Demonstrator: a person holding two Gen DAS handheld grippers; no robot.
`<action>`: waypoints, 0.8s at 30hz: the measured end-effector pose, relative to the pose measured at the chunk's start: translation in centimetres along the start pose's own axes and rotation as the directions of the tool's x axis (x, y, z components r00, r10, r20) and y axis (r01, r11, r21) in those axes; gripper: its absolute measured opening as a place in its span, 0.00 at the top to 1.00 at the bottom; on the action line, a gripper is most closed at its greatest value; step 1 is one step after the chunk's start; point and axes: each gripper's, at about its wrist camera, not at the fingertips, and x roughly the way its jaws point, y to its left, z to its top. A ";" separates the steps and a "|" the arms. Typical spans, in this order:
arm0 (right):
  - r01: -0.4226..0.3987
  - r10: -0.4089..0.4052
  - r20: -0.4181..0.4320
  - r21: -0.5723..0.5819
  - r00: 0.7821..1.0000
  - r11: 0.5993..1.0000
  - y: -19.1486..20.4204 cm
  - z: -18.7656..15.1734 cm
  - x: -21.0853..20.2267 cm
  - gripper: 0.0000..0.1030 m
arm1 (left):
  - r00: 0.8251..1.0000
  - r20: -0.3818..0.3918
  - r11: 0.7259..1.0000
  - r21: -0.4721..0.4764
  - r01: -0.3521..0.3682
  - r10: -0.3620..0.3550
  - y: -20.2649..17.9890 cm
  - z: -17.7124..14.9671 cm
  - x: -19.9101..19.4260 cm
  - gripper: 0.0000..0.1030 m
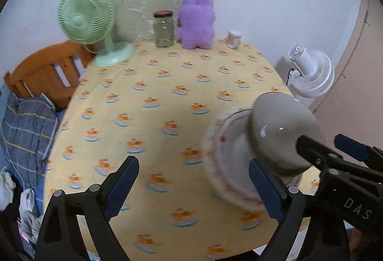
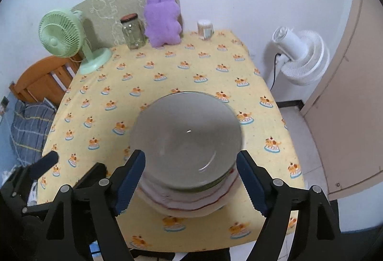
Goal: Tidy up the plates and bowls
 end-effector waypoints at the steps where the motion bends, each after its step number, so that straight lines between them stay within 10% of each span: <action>1: 0.003 -0.003 0.015 0.006 1.000 1.000 0.7 -0.5 -0.4 0.21 | 1.000 0.007 1.000 -0.002 0.004 -0.004 1.0 -0.3 -0.3 0.09; 24: 0.013 -0.003 0.206 -0.046 0.978 0.999 8.0 -11.6 -1.3 0.21 | 0.968 0.230 0.995 -0.011 -0.100 0.100 9.8 -10.3 -3.5 0.08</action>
